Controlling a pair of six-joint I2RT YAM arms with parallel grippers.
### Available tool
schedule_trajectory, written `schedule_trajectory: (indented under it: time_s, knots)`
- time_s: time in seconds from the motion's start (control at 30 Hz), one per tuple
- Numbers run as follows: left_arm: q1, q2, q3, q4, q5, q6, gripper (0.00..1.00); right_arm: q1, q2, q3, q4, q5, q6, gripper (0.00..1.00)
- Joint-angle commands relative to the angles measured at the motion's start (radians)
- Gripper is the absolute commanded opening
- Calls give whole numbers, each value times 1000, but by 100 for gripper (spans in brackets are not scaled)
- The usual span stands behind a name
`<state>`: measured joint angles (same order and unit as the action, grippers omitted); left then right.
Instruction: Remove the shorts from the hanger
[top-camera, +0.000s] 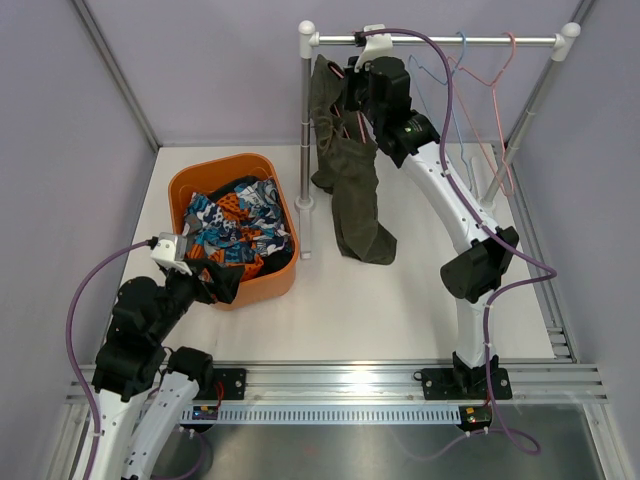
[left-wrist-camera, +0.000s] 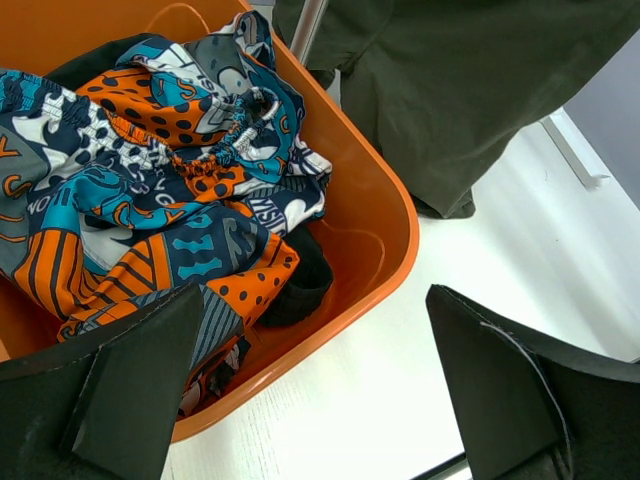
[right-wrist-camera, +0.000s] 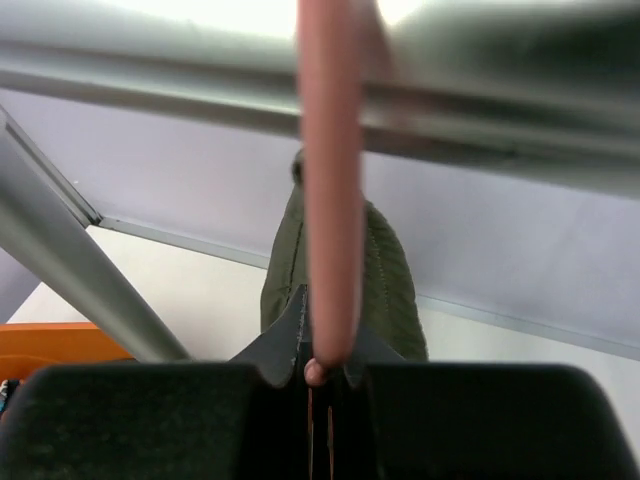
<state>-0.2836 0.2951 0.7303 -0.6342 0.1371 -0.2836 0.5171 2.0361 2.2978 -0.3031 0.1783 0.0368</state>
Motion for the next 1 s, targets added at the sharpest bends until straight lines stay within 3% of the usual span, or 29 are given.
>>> schedule_trajectory:
  time_s: [0.0, 0.43, 0.6, 0.8, 0.97]
  knots:
    - [-8, -4, -3, 47, -14, 14, 99, 4, -34, 38, 27, 35, -5, 0]
    - [-8, 9, -5, 48, -11, 14, 99, 4, -215, -43, 21, 84, -26, 0]
    - [-8, 21, -3, 48, -7, 14, 99, 6, -289, -72, -65, 90, 3, 0]
    - [-8, 27, 6, 47, -1, 12, 99, 6, -441, -250, -116, 112, 43, 0]
    - [-8, 154, 107, 59, 61, -25, 99, 6, -604, -420, -205, 84, 123, 0]
